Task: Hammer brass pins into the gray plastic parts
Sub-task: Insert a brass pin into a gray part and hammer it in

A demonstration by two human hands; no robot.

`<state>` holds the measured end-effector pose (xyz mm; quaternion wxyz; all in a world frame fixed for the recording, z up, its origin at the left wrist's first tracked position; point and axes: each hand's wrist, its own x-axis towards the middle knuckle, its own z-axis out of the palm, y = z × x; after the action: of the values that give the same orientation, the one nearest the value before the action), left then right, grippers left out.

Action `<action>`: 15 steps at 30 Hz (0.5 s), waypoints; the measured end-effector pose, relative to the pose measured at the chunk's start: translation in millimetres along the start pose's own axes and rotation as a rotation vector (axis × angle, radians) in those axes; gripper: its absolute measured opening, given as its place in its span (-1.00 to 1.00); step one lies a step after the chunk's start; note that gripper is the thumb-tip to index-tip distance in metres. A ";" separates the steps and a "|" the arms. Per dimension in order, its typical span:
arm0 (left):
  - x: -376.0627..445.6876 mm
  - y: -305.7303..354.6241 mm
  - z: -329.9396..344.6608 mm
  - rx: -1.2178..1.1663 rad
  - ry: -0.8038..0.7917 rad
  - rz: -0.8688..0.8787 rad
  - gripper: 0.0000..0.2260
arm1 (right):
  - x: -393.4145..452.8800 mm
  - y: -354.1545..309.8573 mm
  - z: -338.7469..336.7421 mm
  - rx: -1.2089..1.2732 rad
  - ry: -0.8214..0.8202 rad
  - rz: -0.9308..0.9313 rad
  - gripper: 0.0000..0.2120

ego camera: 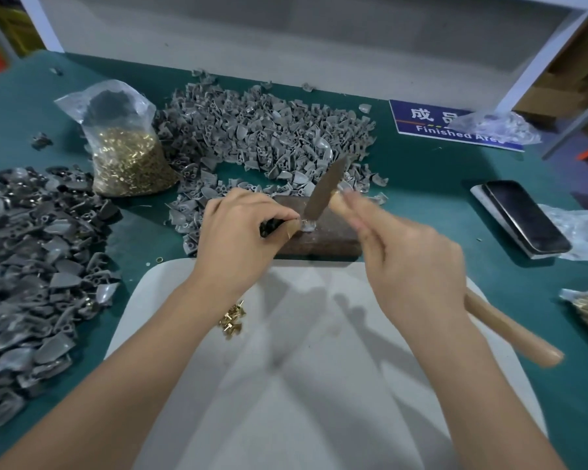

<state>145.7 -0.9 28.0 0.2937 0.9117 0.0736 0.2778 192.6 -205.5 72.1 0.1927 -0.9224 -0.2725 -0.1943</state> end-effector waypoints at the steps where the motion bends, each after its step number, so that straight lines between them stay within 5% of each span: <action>1: 0.2 0.2 -0.1 0.004 0.006 -0.009 -0.93 | 0.5 0.6 0.5 -0.030 -0.063 -0.006 -0.64; 3: 0.4 -0.4 -0.5 0.010 0.006 -0.018 -0.93 | 0.7 2.2 -1.3 -0.039 -0.036 -0.005 -0.63; 7: 0.2 -1.1 -0.7 0.002 0.002 -0.019 -0.91 | -2.2 4.5 -4.6 0.089 0.268 0.022 -0.65; 12: -0.5 1.1 -1.0 0.030 0.003 -0.018 -0.91 | -1.3 6.1 -2.9 -0.076 -0.030 -0.082 -0.63; 15: -0.6 1.9 -1.9 0.018 0.010 -0.022 -0.88 | -2.8 13.8 -9.1 -0.026 0.147 -0.020 -0.68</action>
<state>144.1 -1.7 30.1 0.2881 0.9121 0.0875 0.2783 196.1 -221.6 75.1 0.1985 -0.9053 -0.2641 -0.2670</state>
